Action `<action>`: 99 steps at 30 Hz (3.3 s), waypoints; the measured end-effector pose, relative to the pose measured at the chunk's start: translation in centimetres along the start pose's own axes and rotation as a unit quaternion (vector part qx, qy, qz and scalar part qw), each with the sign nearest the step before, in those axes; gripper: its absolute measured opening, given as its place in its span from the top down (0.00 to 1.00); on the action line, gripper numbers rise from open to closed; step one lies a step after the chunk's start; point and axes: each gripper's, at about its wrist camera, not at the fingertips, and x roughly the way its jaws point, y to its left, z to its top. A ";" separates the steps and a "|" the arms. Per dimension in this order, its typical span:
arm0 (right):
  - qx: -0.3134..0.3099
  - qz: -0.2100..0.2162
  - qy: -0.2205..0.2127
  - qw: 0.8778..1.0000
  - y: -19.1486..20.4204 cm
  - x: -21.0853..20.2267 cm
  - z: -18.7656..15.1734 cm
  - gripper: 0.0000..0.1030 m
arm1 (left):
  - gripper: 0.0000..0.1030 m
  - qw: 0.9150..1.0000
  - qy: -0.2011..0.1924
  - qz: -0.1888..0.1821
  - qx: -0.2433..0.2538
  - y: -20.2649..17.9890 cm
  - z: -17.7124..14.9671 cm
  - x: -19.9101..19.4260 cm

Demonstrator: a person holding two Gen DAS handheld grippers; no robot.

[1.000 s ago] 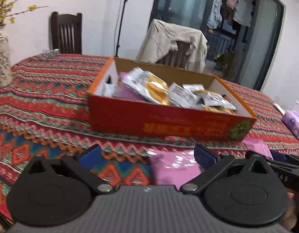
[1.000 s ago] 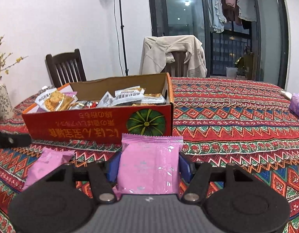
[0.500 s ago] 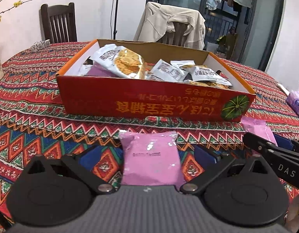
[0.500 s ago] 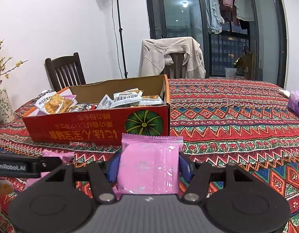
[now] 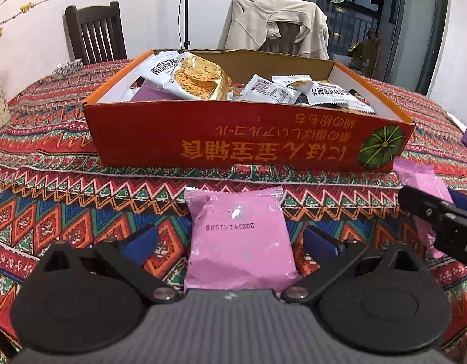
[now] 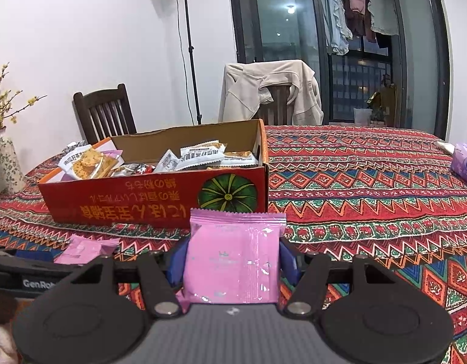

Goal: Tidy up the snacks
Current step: 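Grasp a pink packet with the right gripper while the left gripper grasps another pink packet, then carry both pink packets into the box and open both grippers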

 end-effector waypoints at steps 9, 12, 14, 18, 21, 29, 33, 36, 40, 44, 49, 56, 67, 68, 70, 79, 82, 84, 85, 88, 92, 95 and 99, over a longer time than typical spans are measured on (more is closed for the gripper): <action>0.002 0.000 -0.004 1.000 0.1 -0.1 0.0 0.41 | 0.00 1.000 -0.006 0.013 0.013 -0.5 -0.4 0.1; 0.003 -0.001 -0.002 1.000 0.1 0.1 0.0 0.41 | 0.00 1.000 -0.008 0.018 0.006 -0.3 -0.4 0.2; 0.002 -0.001 -0.003 1.000 0.1 0.1 0.0 0.41 | 0.03 1.000 -0.008 0.021 0.004 -0.2 -0.3 0.1; 0.000 0.000 -0.008 1.000 0.1 -0.1 0.0 0.41 | 0.39 1.000 -0.019 0.008 0.013 -0.2 -0.4 -0.9; -0.004 0.001 -0.009 1.000 0.3 -0.1 0.0 0.41 | 0.39 1.000 -0.018 -0.005 0.007 0.0 -0.5 -1.2; -0.018 0.005 -0.035 0.999 1.1 -1.8 0.2 0.41 | 0.39 0.999 -0.040 -0.008 -0.002 0.8 -0.6 -2.9; -0.020 0.004 -0.040 0.999 1.5 -2.7 0.3 0.41 | 0.39 0.998 -0.055 -0.009 -0.003 1.0 -0.6 -4.1; -0.021 0.004 -0.045 0.999 1.8 -3.4 0.5 0.41 | 0.39 0.998 -0.065 -0.010 -0.004 1.3 -0.7 -5.0; -0.023 0.002 -0.054 0.998 2.1 -4.6 0.7 0.41 | 0.39 0.997 -0.079 -0.014 -0.003 1.5 -0.7 -6.4; -0.026 0.000 -0.064 0.998 2.6 -6.0 0.8 0.41 | 0.39 0.995 -0.097 -0.019 0.000 1.7 -0.7 -8.0; -0.031 -0.004 -0.073 0.997 3.1 -7.7 1.0 0.41 | 0.39 0.992 -0.122 -0.021 0.001 2.1 -0.6 -10.3; -0.034 -0.009 -0.081 0.996 4.0 -9.6 1.4 0.41 | 0.39 0.989 -0.142 -0.031 -0.001 2.7 -0.5 -12.4; -0.032 -0.011 -0.094 0.995 4.2 -10.0 2.6 0.41 | 0.39 0.986 -0.165 -0.032 -0.004 2.9 0.7 -13.0; -0.031 -0.011 -0.094 0.995 4.2 -9.7 2.8 0.41 | 0.39 0.986 -0.166 -0.032 -0.006 2.9 0.9 -12.9; -0.029 -0.011 -0.095 0.995 4.1 -9.4 3.3 0.41 | 0.39 0.985 -0.167 -0.031 -0.008 3.0 1.4 -12.5; -0.028 -0.014 -0.095 0.995 4.2 -6.9 5.5 0.41 | 0.39 0.984 -0.175 -0.032 -0.017 3.5 3.8 -10.8; -0.029 -0.015 -0.093 0.995 4.2 -5.9 6.0 0.41 | 0.39 0.984 -0.174 -0.032 -0.019 3.7 4.7 -9.9; -0.030 -0.015 -0.093 0.995 4.2 -5.2 6.4 0.41 | 0.39 0.984 -0.175 -0.031 -0.020 3.8 5.4 -9.4; -0.029 -0.015 -0.092 0.995 4.2 -4.9 6.6 0.41 | 0.39 0.984 -0.175 -0.032 -0.022 3.9 5.7 -9.2; -0.031 -0.017 -0.091 0.995 4.3 -4.0 7.3 0.41 | 0.39 0.983 -0.180 -0.034 -0.026 4.0 6.6 -8.7; -0.033 -0.017 -0.096 0.995 4.5 -3.1 8.1 0.41 | 0.39 0.981 -0.186 -0.038 -0.027 4.0 7.8 -8.2; -0.035 -0.018 -0.100 0.994 4.8 -2.5 8.9 0.41 | 0.39 0.980 -0.191 -0.042 -0.028 4.1 8.7 -7.9; -0.034 -0.018 -0.109 0.993 5.0 -1.6 10.5 0.41 | 0.39 0.979 -0.197 -0.044 -0.032 4.1 10.2 -7.3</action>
